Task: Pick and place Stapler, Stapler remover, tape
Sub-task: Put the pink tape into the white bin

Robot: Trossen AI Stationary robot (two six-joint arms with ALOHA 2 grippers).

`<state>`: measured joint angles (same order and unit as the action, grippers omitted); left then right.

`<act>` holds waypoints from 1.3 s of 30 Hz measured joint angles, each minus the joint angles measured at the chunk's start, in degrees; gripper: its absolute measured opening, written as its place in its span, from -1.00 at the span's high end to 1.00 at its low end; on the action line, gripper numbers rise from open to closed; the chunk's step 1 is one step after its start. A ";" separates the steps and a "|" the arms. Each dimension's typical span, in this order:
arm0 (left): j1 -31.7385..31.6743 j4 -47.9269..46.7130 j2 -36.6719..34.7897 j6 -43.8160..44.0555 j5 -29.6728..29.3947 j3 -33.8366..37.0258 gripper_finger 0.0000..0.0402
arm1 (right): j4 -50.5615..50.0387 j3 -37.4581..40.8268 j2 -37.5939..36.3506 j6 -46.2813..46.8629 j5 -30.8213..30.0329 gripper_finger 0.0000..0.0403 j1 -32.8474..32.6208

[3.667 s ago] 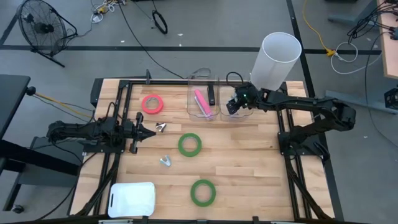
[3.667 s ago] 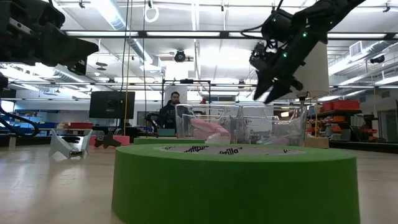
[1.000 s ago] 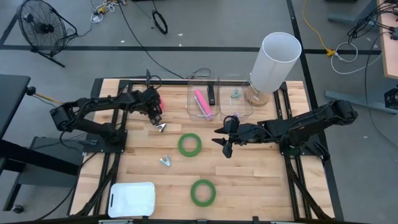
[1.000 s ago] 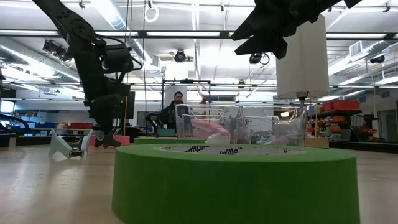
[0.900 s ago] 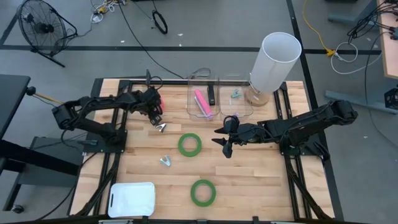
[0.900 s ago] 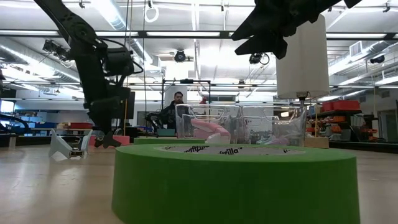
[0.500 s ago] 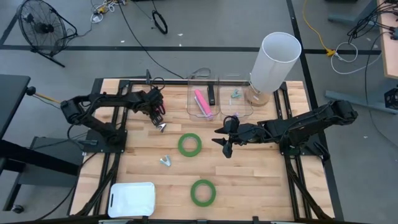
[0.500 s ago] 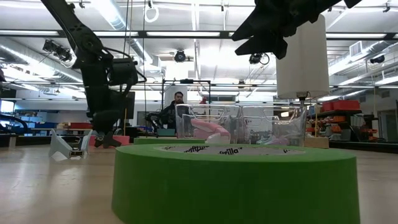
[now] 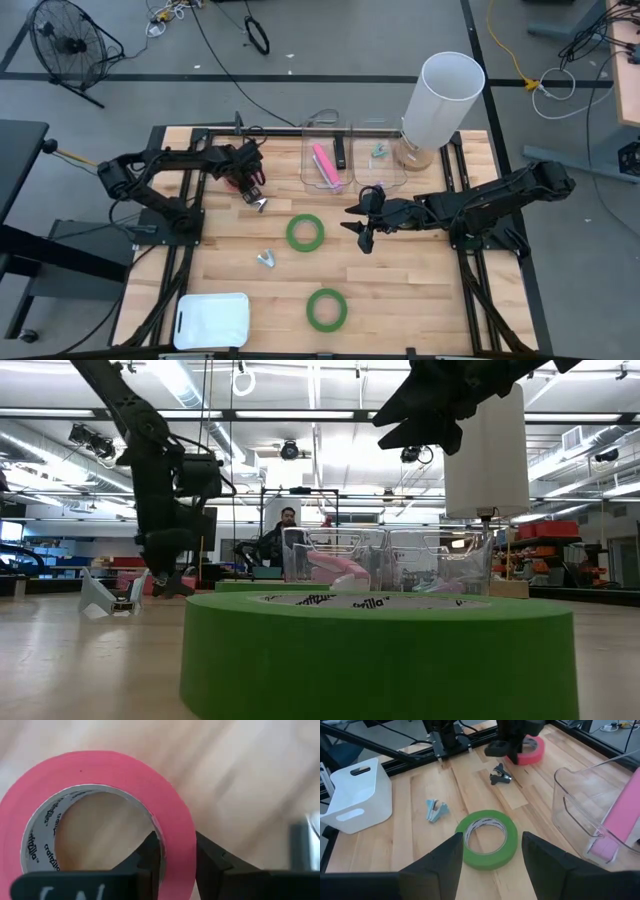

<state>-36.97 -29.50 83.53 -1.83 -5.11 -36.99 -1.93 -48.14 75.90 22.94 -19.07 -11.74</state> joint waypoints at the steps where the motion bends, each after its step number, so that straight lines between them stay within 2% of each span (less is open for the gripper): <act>1: 0.11 -3.22 0.01 0.28 0.23 -1.16 0.58 | 0.00 0.00 0.00 -0.19 0.00 0.00 0.01; 7: 3.85 -21.68 -1.30 3.17 0.30 -10.58 0.58 | 0.00 0.02 0.00 -1.20 -0.01 0.00 0.01; 12: 10.46 -28.92 -7.68 8.31 -0.03 -17.13 0.58 | -0.02 0.04 0.00 -2.17 -0.02 0.00 0.05; 15: 15.81 -32.84 -12.43 14.01 2.59 -19.79 0.58 | 0.00 0.07 0.00 -2.61 -0.02 0.00 0.05; 20: 29.84 -39.91 -19.77 26.22 6.08 -23.01 0.58 | 0.11 0.07 0.00 -3.65 0.00 0.00 0.05; 25: 48.33 -38.14 -24.33 42.57 7.52 -23.26 0.58 | 0.59 0.09 0.00 -4.20 -0.02 0.00 0.05; 31: 69.95 -29.38 -22.65 60.00 5.43 -23.26 0.58 | 1.44 0.09 0.00 -4.53 0.00 0.00 0.79; 35: 80.46 -23.16 -19.29 67.91 3.69 -23.26 0.58 | 1.44 0.09 0.00 -4.53 0.00 0.00 1.21; 39: 87.43 -20.34 -15.15 77.21 2.90 -23.26 0.58 | 1.44 0.09 0.00 -4.52 0.00 0.00 1.21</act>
<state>50.46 -49.83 68.38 75.38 -2.21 -60.25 -0.49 -48.05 75.90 18.42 -19.07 -10.52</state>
